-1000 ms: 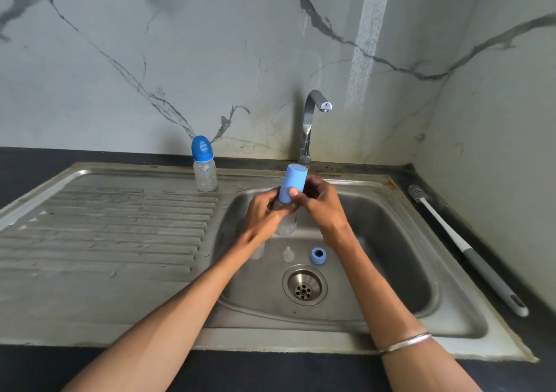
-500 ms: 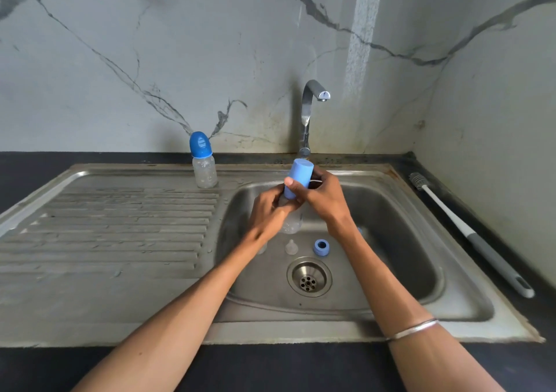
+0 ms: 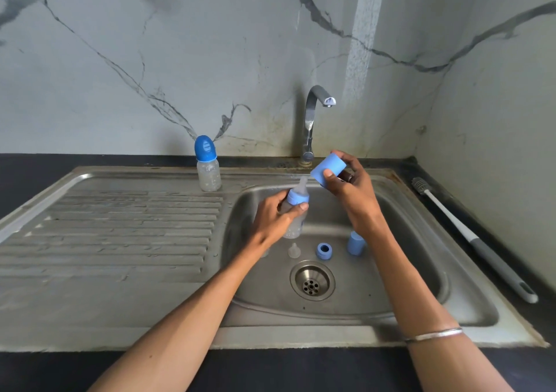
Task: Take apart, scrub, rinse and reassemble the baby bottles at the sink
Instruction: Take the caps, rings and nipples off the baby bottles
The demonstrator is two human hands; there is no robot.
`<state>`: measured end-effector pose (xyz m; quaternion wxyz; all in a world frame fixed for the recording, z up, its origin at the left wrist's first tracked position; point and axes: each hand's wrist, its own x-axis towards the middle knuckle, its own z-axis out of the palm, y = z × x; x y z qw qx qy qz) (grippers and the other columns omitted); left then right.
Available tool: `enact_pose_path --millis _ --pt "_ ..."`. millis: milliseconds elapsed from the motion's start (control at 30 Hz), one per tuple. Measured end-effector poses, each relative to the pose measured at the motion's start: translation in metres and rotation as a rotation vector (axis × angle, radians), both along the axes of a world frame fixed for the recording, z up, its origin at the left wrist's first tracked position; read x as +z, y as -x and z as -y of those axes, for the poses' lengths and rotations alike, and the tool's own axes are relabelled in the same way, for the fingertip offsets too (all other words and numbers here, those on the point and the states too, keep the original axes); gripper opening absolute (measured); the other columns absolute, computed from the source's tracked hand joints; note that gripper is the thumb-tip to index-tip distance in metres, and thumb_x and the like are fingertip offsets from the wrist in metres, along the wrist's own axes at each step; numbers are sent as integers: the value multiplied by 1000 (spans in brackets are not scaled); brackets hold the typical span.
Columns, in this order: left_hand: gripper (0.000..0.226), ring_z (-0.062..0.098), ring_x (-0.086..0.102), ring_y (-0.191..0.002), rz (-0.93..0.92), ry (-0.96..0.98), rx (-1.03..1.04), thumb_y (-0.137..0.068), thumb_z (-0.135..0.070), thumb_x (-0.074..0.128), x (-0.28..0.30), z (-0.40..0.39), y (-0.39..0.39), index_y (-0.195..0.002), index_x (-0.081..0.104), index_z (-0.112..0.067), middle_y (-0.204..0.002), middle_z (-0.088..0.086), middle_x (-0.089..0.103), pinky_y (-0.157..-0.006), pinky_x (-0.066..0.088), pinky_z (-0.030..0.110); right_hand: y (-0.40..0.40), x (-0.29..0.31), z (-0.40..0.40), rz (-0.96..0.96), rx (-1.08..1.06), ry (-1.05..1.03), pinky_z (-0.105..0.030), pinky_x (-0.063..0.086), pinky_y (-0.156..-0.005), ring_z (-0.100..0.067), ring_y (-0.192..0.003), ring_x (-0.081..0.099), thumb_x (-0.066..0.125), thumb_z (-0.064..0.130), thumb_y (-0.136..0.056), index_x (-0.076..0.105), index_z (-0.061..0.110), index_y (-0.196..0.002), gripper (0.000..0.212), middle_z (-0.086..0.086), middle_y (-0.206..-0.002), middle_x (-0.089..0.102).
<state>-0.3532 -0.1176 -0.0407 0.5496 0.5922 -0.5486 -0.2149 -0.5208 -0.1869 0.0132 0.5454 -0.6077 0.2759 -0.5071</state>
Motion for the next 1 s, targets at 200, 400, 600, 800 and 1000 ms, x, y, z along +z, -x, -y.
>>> enact_pose_path --millis 200,400,600,800,1000 --pt "20 8 66 -91 -9 -12 7 -80 -34 74 -1 1 -2 -99 67 -35 -94 -14 71 -86 53 34 26 0 13 -278 -239 15 -37 60 -79 -16 -89 67 83 18 -78 57 23 -115 45 -3 -106 66" --pt "21 6 67 -92 -3 -35 -10 -78 -39 72 -5 2 -2 -98 68 -36 -96 -14 72 -85 54 32 45 -5 27 -716 -320 53 -34 53 -77 -24 -95 65 88 26 -71 61 17 -112 50 -6 -108 67" --pt "22 4 65 -92 20 -60 -30 -85 -30 75 -8 3 -6 -106 68 -28 -99 -11 71 -83 53 29 52 -26 39 -1136 -191 146 -27 46 -91 -21 -113 62 86 19 -73 67 12 -123 54 -4 -122 67" --pt "29 6 66 -94 46 -54 -16 -83 -36 74 -10 4 -10 -108 70 -22 -100 -9 72 -82 53 28 61 -62 56 -1548 -87 148 -30 51 -83 -23 -104 64 86 22 -68 66 22 -112 48 -5 -116 66" --pt "27 5 65 -90 128 -63 7 -85 -31 76 -10 4 -10 -108 70 -19 -99 -7 72 -79 50 22 62 -77 54 -1796 88 101 -24 52 -69 -18 -82 69 89 22 -62 71 20 -104 46 -4 -100 71"
